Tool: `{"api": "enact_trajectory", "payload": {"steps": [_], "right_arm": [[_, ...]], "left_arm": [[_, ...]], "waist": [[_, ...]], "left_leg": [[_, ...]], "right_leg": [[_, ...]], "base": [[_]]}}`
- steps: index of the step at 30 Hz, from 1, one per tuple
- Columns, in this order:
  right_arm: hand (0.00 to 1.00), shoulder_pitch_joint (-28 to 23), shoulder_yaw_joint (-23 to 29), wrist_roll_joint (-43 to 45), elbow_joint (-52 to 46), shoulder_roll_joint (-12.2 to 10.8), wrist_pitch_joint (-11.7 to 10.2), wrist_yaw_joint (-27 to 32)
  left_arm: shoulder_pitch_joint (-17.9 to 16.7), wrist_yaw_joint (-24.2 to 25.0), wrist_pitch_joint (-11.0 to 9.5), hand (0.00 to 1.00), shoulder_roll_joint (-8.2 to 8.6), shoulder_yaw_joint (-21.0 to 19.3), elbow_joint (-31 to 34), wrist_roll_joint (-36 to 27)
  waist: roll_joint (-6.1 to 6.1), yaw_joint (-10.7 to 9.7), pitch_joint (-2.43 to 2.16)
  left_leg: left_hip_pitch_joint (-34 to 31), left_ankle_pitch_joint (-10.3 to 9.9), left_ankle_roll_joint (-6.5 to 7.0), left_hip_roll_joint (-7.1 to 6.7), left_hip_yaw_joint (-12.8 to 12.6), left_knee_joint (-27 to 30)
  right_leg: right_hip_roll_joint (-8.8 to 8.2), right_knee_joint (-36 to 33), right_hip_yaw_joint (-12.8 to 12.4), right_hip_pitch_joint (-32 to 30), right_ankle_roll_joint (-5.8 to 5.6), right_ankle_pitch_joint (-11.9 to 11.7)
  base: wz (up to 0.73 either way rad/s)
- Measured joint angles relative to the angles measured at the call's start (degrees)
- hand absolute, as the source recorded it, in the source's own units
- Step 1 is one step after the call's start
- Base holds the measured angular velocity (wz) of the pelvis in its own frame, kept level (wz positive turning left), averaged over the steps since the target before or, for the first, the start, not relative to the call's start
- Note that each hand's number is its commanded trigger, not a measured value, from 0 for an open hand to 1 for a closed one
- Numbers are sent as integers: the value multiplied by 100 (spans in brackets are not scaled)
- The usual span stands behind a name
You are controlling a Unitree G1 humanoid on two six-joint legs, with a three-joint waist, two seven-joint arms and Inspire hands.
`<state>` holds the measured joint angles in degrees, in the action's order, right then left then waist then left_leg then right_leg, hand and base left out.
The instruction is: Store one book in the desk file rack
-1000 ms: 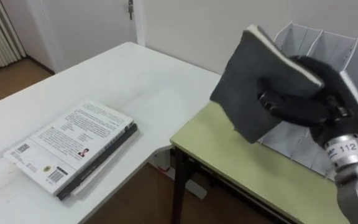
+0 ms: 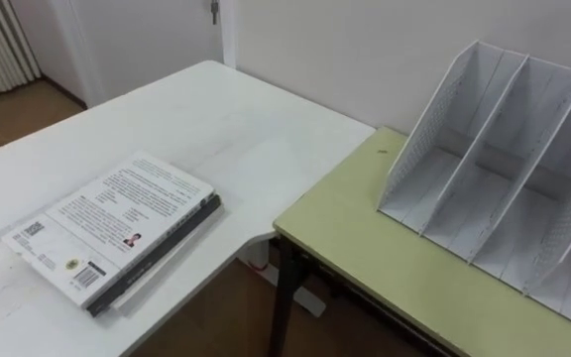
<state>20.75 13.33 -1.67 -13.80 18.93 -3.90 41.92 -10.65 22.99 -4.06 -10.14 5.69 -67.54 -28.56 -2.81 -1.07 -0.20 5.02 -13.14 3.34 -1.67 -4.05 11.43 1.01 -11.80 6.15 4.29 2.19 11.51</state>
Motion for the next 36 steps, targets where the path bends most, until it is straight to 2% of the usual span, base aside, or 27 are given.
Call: {"api": "enact_trajectory", "payload": {"steps": [8,14,21,28,31,35,36], "right_arm": [[100,0,48,11,443,2,-10,46],[100,0,156,8,515,3,-11,66],[100,0,315,2,947,5,-4,178],[100,-3,360,0,1122,5,-4,237],[100,-3,360,0,1122,5,-5,241],[100,-6,356,0,1339,5,-47,252],[100,-9,356,0,1391,5,-47,257]], "left_arm": [[0,-41,3,0,5,0,-1,2],[-3,-145,11,0,16,1,2,-2],[2,-250,111,0,16,-4,42,2],[2,-293,100,0,15,1,46,-4],[2,-355,93,0,16,1,52,-4],[9,-389,69,0,-3,4,26,-12],[11,-396,67,0,-3,1,20,-11]], "waist": [[29,1,-16],[39,-5,-9],[61,-31,-11],[62,-29,-8],[46,-28,2],[-17,-29,45],[-22,-28,43]], "left_leg": [[-31,5,-7,-3,33,12],[-40,8,-12,0,36,11],[-54,8,-10,1,95,6],[-39,11,-9,-8,117,6],[-16,11,-10,-8,128,6],[54,11,-10,-5,132,6],[53,11,-9,-5,132,6]], "right_leg": [[-14,14,145,-4,0,-1],[-30,15,228,-6,0,-1],[-63,5,280,-27,-5,-4],[-64,11,330,6,-6,-3],[-62,24,338,37,-7,-3],[-68,48,347,79,-8,-3],[-69,53,346,79,-8,-3]], "base": [[0],[0],[1],[0],[0],[0],[0]]}}
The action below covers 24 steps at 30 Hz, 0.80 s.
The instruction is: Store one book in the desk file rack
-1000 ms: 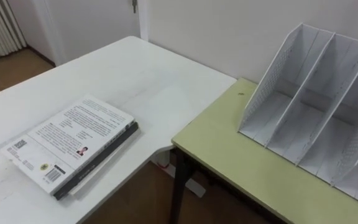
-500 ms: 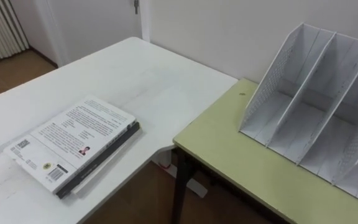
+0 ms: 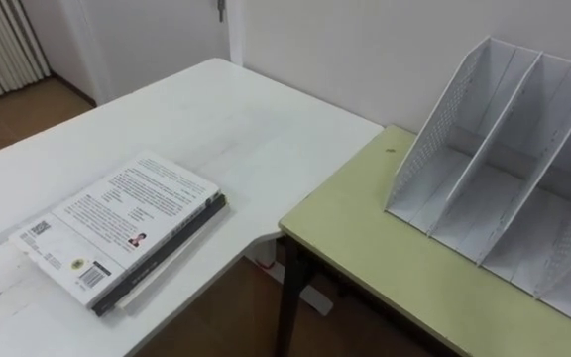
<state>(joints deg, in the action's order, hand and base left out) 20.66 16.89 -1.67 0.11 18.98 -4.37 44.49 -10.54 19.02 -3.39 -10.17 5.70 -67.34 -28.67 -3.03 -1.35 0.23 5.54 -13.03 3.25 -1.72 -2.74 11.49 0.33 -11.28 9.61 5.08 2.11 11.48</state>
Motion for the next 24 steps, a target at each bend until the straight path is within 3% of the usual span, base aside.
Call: {"api": "enact_trajectory", "payload": {"steps": [11,24], "right_arm": [[100,-429,-5,-1,414,0,7,61],[100,-522,-196,-4,1059,-8,18,-165]], "left_arm": [[-7,-22,53,0,0,-48,42,11],[-33,-30,106,0,12,-27,33,1]], "waist": [[27,8,-39],[111,9,-77]], "left_leg": [[-35,0,0,-1,-28,-12],[19,1,1,4,-19,23]], "right_leg": [[-2,-33,-5,-37,-8,5],[-9,-52,-5,24,-3,1]], "base": [[0],[0]]}}
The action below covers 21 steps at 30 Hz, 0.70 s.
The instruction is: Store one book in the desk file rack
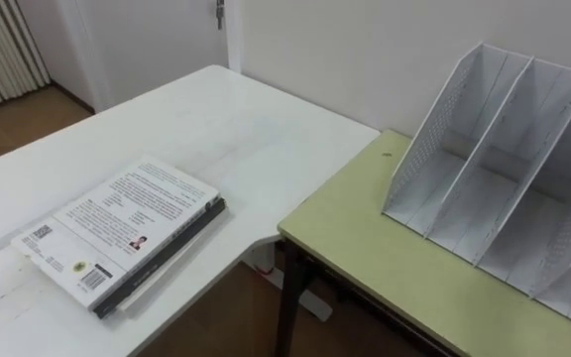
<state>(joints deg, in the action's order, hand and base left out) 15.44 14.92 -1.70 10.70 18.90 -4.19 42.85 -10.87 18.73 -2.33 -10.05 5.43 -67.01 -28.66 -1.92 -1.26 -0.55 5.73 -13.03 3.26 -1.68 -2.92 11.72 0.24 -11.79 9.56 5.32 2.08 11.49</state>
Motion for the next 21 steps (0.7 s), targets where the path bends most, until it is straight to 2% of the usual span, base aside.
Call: {"api": "enact_trajectory", "payload": {"steps": [7,11,12,14,15,21], "right_arm": [[100,-1,-48,-187,483,-21,-4,-53],[100,-58,-199,-369,720,-32,0,-173],[86,-107,-224,-386,722,-32,0,-190],[16,-215,-265,-530,816,-32,1,-309],[0,-215,-265,-565,882,-32,3,-325],[0,-224,-263,-735,1000,-31,40,-389]], "left_arm": [[-4,21,64,0,6,29,18,3],[-3,28,82,0,4,26,21,5],[-5,29,87,0,4,24,31,5],[-7,32,105,0,-2,21,64,9],[-8,34,109,0,-6,21,64,9],[-11,47,116,0,-48,0,63,6]], "waist": [[58,10,44],[82,14,51],[82,17,51],[70,18,49],[64,17,43],[-6,16,11]], "left_leg": [[44,-1,-1,-3,15,-34],[45,-1,-1,-5,15,-43],[41,-1,-1,-6,16,-42],[25,0,0,-8,37,-39],[17,0,0,-9,41,-39],[-2,0,0,-4,50,-39]], "right_leg": [[7,14,-49,71,0,-1],[16,28,-66,63,-1,1],[16,35,-63,60,-2,1],[12,79,-42,51,-2,1],[11,93,-30,52,-2,1],[11,109,6,29,-2,1]], "base": [[0],[-1],[0],[4],[4],[0]]}}
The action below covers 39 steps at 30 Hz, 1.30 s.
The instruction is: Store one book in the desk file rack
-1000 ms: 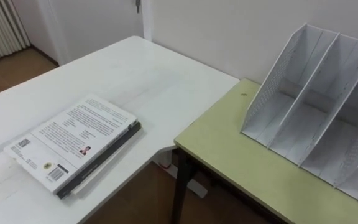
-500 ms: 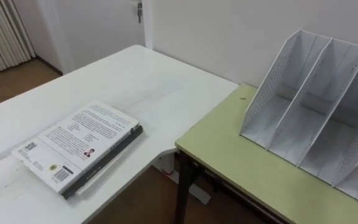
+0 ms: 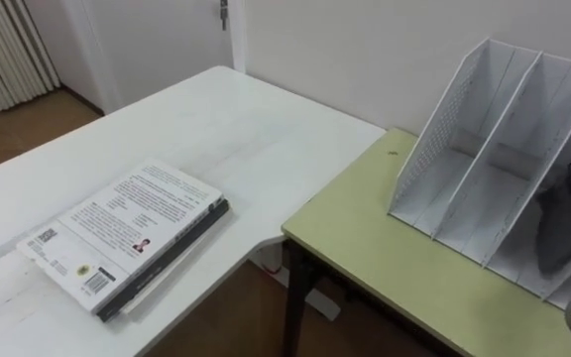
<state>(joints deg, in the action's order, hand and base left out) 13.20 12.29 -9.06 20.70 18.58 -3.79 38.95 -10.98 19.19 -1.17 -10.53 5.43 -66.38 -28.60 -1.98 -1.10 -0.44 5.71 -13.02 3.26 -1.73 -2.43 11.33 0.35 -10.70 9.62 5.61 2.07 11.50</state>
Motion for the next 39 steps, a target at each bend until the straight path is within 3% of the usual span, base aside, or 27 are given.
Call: {"api": "enact_trajectory", "payload": {"steps": [12,34,39], "right_arm": [[0,0,-152,-19,94,1,-4,127],[0,1,-193,42,0,1,-146,168],[0,1,-190,482,-687,9,-179,235]], "left_arm": [[3,51,7,0,-79,-15,4,-3],[8,44,89,0,-67,-14,-8,-1],[4,47,76,0,-60,-15,-17,-1]], "waist": [[-85,10,-2],[40,4,-5],[88,-7,10]], "left_leg": [[-2,0,1,-8,10,16],[-4,0,1,-1,12,-2],[-15,0,1,-2,7,-4]], "right_leg": [[-4,6,-6,11,-13,-15],[3,-98,-28,-9,-7,-21],[1,-129,-23,-47,-7,-20]], "base": [[0],[0],[-2]]}}
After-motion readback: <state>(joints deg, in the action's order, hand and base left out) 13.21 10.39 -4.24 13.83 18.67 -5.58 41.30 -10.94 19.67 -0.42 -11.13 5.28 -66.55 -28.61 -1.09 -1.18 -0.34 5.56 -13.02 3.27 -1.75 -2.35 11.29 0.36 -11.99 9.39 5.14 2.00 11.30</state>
